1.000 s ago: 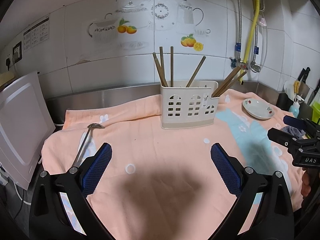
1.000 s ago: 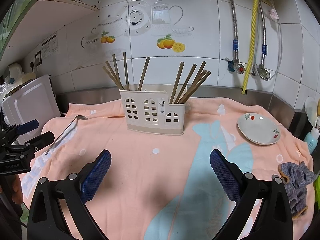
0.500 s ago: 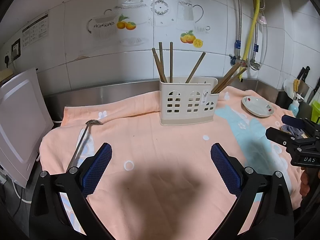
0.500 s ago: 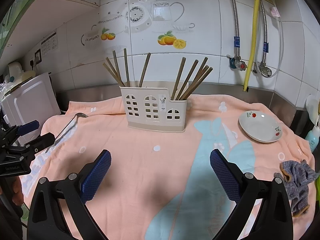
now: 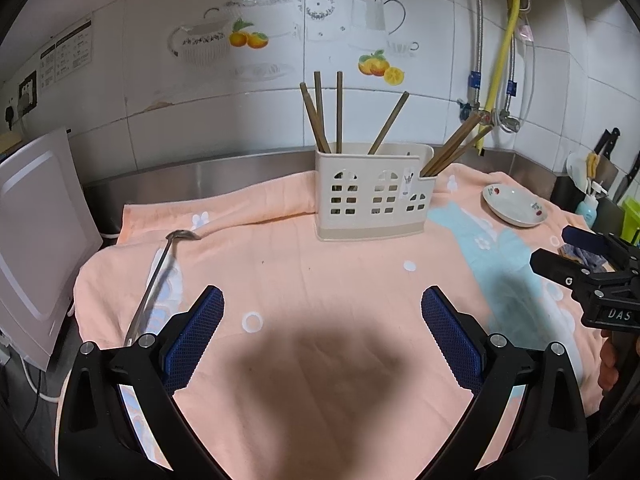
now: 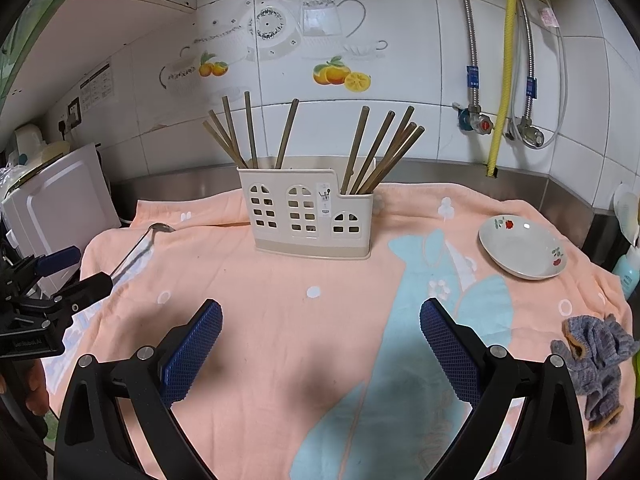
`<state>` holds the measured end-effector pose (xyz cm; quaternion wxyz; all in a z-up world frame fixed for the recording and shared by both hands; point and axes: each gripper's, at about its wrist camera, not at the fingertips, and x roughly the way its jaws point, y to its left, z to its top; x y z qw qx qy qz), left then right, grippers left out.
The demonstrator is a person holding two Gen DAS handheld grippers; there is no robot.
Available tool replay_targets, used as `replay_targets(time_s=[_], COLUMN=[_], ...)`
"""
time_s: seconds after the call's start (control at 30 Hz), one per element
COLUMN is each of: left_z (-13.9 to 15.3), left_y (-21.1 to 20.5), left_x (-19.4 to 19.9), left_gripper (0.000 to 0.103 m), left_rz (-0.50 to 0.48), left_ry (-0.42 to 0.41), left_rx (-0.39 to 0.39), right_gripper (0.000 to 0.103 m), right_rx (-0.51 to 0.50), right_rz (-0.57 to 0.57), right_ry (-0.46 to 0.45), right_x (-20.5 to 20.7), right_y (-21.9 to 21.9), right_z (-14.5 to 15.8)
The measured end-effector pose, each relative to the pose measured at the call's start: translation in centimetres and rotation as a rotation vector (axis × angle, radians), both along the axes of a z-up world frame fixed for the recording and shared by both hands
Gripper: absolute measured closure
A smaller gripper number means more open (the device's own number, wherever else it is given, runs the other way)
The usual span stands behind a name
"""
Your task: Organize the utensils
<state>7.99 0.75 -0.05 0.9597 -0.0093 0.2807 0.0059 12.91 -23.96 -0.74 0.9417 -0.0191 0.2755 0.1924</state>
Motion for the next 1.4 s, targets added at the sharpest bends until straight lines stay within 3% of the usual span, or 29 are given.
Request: replay_targets(time_s=[0.83, 1.17, 1.4], left_z=[-0.43, -0.39, -0.48], left_y=[-0.08, 0.16, -0.08], left_x=[-0.08, 0.03, 0.04], left_gripper=[0.005, 0.005, 0.005], left_rz=[-0.006, 0.034, 0.012], left_ry=[-0.009, -0.013, -0.005], left_rx=[-0.009, 0.022, 0.031], right_gripper=[0.007, 0.007, 0.007], right_rx=[0.006, 0.007, 0.006], right_rz=[-0.005, -0.008, -0.006], right_ry=[0.016, 0.018, 0.022], right_x=[0.4, 0.37, 0.5], right_y=[-0.21, -0.39, -0.57], right_z=[-0.55, -0.68, -0.71])
